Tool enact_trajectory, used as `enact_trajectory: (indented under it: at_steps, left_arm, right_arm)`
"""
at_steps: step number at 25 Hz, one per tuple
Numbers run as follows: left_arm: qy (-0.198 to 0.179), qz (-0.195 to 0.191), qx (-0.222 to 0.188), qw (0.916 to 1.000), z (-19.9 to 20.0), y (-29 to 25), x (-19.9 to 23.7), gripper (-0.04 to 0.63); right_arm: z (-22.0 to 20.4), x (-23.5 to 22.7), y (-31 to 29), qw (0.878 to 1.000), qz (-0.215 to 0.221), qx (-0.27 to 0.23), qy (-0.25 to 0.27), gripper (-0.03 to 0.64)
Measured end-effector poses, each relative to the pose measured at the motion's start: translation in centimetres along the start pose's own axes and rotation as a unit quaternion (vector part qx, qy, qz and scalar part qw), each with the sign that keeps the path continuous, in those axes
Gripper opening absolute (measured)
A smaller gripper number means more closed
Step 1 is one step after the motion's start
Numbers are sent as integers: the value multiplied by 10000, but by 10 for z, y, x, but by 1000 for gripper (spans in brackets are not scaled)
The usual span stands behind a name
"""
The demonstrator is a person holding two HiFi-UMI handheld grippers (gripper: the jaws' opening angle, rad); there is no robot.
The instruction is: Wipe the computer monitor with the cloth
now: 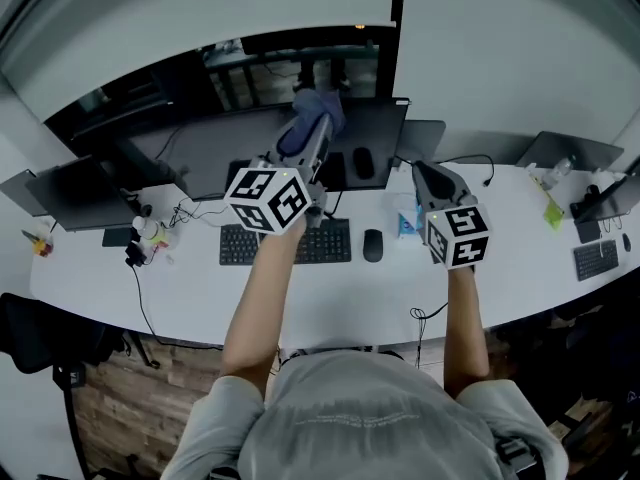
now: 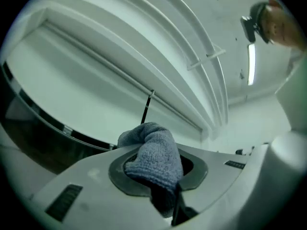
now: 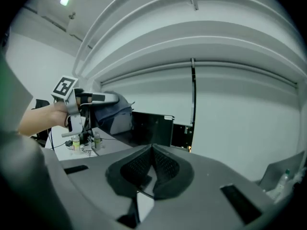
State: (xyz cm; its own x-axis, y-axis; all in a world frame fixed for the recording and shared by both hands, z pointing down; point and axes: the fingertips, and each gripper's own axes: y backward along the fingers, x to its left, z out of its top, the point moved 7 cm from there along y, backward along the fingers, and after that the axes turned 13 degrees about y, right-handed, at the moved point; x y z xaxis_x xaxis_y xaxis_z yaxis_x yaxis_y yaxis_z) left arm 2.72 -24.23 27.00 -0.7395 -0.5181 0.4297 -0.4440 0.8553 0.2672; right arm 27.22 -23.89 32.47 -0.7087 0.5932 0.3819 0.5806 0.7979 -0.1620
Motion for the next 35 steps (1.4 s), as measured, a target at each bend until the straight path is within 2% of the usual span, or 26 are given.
enact_trajectory:
  at_steps: [2,5,8,10,13,18,22,25,29,35]
  left_arm:
    - [-741,463,275,9958,9,28,15,77]
    - [-1531,1000,481,9820,22,69,36,78]
    - [-2071,1360,518,9674,31,106,51,78]
    - [-2284,1506,505,9605,33,126,60,78]
    - [-2409,1576,562,9560,32,152,68,78]
    - [-2414,1458,705,9568,39,182,72,78]
    - [-2673,1662,708,9465,48,197,73,78]
    - [-2852,1654,791,9408,49,201,70,78]
    - [-2745,1643,793,9441,50,203,71,78]
    - [-2864,1641,777,9407,49,201,71,78]
  right_arm:
    - [17,14,-12,9997,95,-128,161,169]
    - [37,36,-28,9986,207,-248,414,169]
    - [49,57,-40,9969,346,-363,606,169]
    - [54,69,-45,9959,415,-441,667,169]
    - [61,85,-52,9946,530,-525,726,169]
    - [70,104,-60,9926,690,-586,816,169]
    - [76,115,-63,9910,747,-665,895,169]
    - [79,124,-65,9900,808,-697,917,169]
    - [84,131,-67,9888,872,-726,974,169]
    - [86,133,-68,9881,905,-623,1075,167]
